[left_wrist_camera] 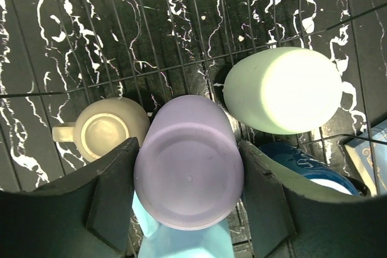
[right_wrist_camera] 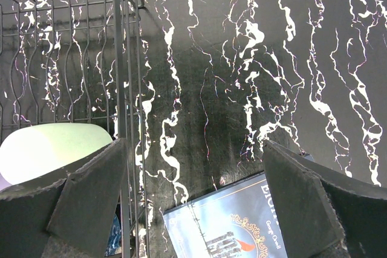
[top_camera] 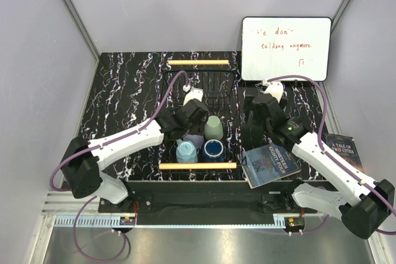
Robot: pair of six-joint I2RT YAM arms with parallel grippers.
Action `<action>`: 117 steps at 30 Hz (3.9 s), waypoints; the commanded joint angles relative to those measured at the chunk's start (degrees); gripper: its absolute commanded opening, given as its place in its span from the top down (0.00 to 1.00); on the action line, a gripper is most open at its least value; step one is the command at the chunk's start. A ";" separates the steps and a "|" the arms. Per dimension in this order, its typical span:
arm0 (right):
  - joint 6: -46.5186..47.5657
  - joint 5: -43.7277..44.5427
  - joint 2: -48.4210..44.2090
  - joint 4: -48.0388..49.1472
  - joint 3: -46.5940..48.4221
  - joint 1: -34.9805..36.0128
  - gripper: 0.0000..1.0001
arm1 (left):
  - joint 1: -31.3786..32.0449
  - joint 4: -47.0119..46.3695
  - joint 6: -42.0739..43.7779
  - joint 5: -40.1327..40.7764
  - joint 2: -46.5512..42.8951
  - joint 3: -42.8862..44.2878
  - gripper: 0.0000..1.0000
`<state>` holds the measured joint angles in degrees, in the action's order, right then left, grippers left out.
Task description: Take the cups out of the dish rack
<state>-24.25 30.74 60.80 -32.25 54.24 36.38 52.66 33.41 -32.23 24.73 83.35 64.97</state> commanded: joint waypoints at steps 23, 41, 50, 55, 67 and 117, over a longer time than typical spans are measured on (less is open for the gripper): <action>-3.61 -10.78 -7.96 5.52 -0.53 0.53 0.00 | -1.33 -8.16 6.66 -3.80 -19.79 10.81 1.00; -21.10 -41.20 -21.95 35.85 -8.98 0.45 0.02 | -24.36 -76.73 -30.17 -55.31 -26.75 -22.61 1.00; -20.48 -44.01 -15.98 40.68 -6.78 0.53 0.06 | -24.28 -79.02 -32.46 -58.57 -26.13 -23.92 1.00; -21.36 -46.20 -10.79 45.77 -6.08 0.53 0.14 | -24.01 -79.20 -32.99 -59.18 -25.96 -25.33 1.00; -23.91 -49.38 -5.34 49.74 -5.54 0.45 0.75 | -22.96 -81.40 -34.04 -59.62 -22.53 -27.53 1.00; -8.45 -10.09 52.50 -21.89 52.55 -38.93 1.00 | -23.75 2.98 -8.99 -6.01 -30.97 -10.48 0.01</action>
<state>-31.99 20.58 113.89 -51.48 104.79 0.73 29.17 37.12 -42.37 16.73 51.42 54.70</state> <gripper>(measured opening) 0.122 0.987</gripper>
